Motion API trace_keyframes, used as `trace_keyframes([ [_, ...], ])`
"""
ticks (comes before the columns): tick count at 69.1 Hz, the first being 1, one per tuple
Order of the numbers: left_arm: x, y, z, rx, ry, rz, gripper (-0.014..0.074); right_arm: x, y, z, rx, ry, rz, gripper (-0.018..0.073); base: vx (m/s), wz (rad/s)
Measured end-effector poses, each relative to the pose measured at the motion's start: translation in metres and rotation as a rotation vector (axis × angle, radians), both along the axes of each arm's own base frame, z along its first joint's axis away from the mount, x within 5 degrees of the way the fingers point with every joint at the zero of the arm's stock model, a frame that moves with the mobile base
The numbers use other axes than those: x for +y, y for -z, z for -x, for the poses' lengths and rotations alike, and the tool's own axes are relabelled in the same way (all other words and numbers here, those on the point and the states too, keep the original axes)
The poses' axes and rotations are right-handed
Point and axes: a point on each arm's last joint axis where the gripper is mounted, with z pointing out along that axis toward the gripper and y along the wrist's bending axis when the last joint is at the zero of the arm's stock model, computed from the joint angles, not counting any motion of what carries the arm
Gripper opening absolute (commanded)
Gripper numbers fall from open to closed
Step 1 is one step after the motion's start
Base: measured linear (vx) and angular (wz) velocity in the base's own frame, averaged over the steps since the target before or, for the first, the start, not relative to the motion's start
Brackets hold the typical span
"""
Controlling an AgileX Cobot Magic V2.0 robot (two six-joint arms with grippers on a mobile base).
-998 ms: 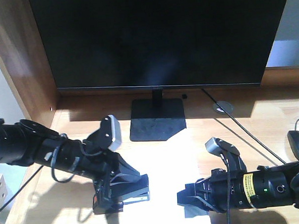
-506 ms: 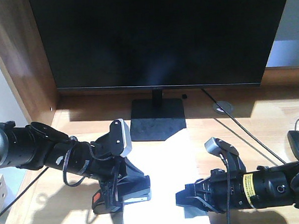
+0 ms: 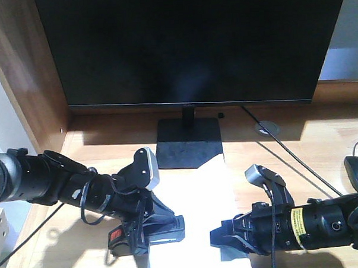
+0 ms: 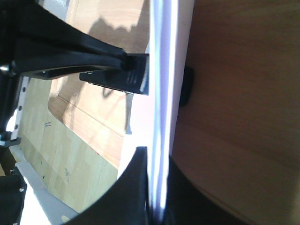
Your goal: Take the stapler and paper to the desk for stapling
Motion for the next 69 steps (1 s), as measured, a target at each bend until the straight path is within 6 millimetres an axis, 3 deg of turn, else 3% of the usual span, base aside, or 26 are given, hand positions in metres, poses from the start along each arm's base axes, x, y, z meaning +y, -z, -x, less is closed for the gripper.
trace_keyframes([
  [47,-0.003,0.004,0.0,0.044,0.007,0.037,-0.0006,0.0,0.0,0.0,0.0,0.0,0.0,-0.0003,0.0,0.0],
  [59,-0.002,-0.012,0.002,0.014,0.005,0.05,-0.0006,0.0,0.0,0.0,0.0,0.0,0.0,-0.0003,0.0,0.0],
  [69,0.0,-0.038,0.006,-0.071,-0.001,0.064,-0.0006,0.0,0.0,0.0,0.001,-0.003,-0.005,-0.0003,0.0,0.0],
])
